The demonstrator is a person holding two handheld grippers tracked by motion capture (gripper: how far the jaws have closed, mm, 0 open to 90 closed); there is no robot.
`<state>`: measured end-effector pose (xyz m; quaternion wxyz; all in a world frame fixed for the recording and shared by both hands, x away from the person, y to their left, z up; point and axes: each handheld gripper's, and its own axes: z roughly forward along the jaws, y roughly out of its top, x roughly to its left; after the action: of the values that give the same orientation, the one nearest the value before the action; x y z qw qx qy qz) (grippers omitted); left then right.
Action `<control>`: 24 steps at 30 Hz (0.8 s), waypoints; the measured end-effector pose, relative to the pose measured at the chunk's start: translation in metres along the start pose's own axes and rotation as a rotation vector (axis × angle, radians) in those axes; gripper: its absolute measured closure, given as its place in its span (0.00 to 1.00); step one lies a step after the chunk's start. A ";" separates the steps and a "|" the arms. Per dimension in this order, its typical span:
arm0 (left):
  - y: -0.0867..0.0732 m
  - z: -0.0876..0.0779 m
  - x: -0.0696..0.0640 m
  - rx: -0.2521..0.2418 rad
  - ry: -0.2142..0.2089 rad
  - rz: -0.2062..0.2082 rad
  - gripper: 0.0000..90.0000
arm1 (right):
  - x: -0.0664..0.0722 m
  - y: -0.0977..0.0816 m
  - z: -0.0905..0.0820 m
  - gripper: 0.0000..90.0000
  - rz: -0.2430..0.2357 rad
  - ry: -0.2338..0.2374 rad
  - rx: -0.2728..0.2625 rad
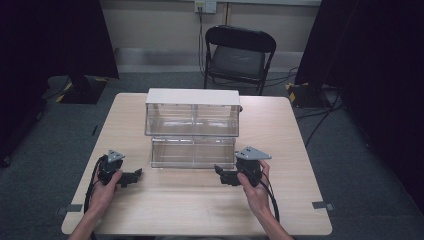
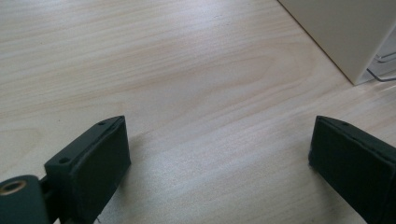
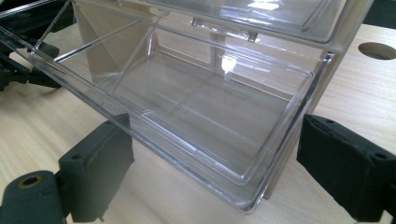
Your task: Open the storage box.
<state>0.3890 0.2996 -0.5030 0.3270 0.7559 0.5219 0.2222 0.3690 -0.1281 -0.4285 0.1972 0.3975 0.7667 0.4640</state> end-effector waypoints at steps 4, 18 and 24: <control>0.000 0.000 0.000 0.000 0.000 0.000 0.05 | 0.000 0.001 -0.001 0.11 -0.002 0.003 -0.009; 0.000 0.000 0.000 0.000 0.000 0.000 0.05 | -0.001 0.004 -0.002 0.14 0.012 -0.005 -0.011; 0.000 0.000 0.000 0.000 0.000 0.000 0.05 | -0.003 0.005 -0.001 0.14 0.016 -0.003 -0.014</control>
<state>0.3890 0.2996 -0.5030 0.3271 0.7558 0.5219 0.2223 0.3727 -0.1296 -0.4239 0.1972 0.4031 0.7600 0.4701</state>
